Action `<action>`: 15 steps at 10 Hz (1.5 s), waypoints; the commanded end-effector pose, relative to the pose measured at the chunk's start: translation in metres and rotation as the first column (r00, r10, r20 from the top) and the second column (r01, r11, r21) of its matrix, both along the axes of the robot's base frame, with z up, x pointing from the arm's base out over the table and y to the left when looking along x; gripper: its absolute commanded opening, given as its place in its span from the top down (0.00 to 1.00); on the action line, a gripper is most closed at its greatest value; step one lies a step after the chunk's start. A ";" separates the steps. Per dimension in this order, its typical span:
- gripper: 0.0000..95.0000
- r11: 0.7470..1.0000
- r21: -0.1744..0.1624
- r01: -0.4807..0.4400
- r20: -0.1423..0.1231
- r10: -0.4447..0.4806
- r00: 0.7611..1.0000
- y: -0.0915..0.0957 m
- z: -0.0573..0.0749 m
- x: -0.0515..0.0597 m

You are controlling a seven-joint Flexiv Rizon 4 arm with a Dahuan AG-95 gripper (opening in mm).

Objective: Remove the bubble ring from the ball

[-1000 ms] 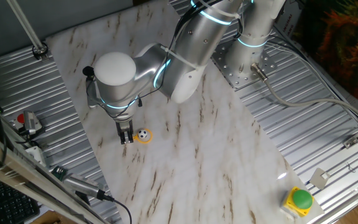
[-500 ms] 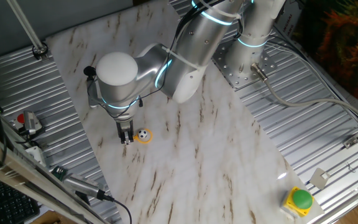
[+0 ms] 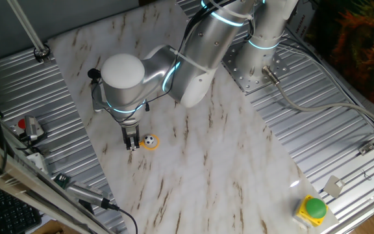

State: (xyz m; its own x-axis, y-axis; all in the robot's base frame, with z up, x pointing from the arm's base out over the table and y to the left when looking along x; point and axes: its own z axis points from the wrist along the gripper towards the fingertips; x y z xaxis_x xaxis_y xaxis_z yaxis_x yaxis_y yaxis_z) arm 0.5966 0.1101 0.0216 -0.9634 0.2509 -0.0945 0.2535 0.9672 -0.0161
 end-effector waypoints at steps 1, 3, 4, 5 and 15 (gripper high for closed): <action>0.80 1.000 0.002 0.000 0.001 0.000 1.000 0.000 0.000 0.000; 0.80 1.000 0.002 0.000 0.001 0.000 1.000 0.000 -0.003 0.000; 0.80 1.000 0.003 0.000 0.002 0.000 1.000 0.000 -0.004 0.000; 0.80 1.000 0.002 0.000 0.002 0.000 1.000 0.000 -0.005 0.000; 0.80 1.000 0.002 -0.004 0.011 0.004 1.000 0.000 -0.007 0.001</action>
